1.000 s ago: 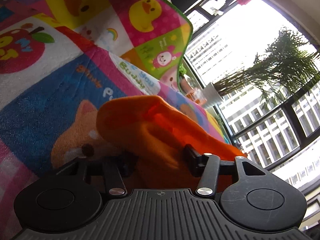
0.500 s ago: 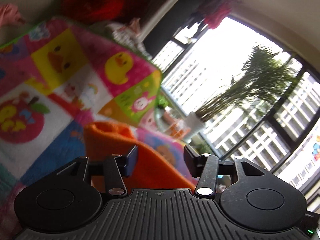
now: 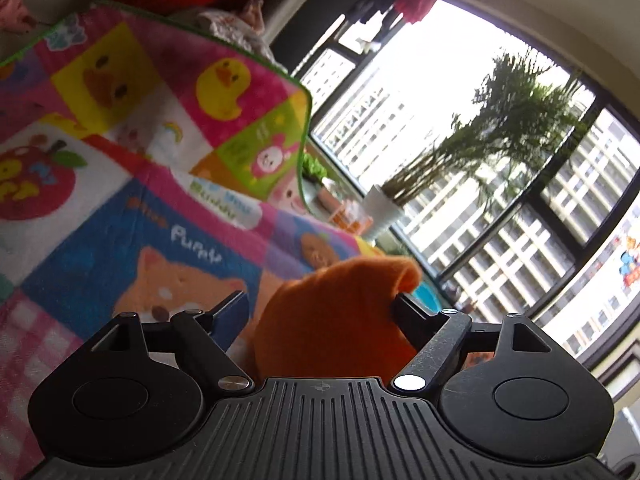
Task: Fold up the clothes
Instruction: 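Fold the grasped edge toward the left gripper with the right gripper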
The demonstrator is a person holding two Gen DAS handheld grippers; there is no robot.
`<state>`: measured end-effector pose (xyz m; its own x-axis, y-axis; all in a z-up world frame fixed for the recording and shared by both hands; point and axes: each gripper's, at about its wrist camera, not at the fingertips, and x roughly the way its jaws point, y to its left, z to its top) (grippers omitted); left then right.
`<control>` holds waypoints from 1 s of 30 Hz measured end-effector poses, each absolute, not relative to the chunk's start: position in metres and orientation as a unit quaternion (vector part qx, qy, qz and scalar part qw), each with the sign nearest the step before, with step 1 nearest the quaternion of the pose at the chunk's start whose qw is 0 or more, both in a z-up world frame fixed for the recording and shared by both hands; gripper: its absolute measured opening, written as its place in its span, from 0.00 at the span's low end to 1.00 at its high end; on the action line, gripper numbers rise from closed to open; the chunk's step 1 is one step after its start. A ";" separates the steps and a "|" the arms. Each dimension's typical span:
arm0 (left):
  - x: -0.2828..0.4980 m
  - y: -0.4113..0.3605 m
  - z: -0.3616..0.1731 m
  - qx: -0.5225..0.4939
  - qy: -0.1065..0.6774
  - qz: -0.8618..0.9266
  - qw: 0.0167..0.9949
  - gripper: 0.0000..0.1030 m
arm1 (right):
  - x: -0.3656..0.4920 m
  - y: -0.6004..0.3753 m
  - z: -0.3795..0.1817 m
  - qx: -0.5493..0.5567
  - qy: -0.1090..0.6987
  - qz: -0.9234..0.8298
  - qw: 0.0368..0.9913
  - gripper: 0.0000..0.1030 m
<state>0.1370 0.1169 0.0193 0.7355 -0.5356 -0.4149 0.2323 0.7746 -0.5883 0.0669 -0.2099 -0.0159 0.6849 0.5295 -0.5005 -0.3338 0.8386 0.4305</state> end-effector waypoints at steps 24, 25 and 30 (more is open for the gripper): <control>0.161 0.087 0.040 -0.199 0.291 -0.208 0.912 0.91 | 0.095 -0.182 -0.007 0.028 0.289 0.212 0.933 0.32; 0.158 0.093 0.044 -0.203 0.283 -0.206 0.915 0.92 | 0.094 -0.181 -0.010 0.030 0.293 0.214 0.932 0.32; 0.166 0.102 0.031 -0.205 0.302 -0.176 0.914 0.93 | 0.081 -0.172 -0.009 -0.009 0.286 0.238 0.928 0.32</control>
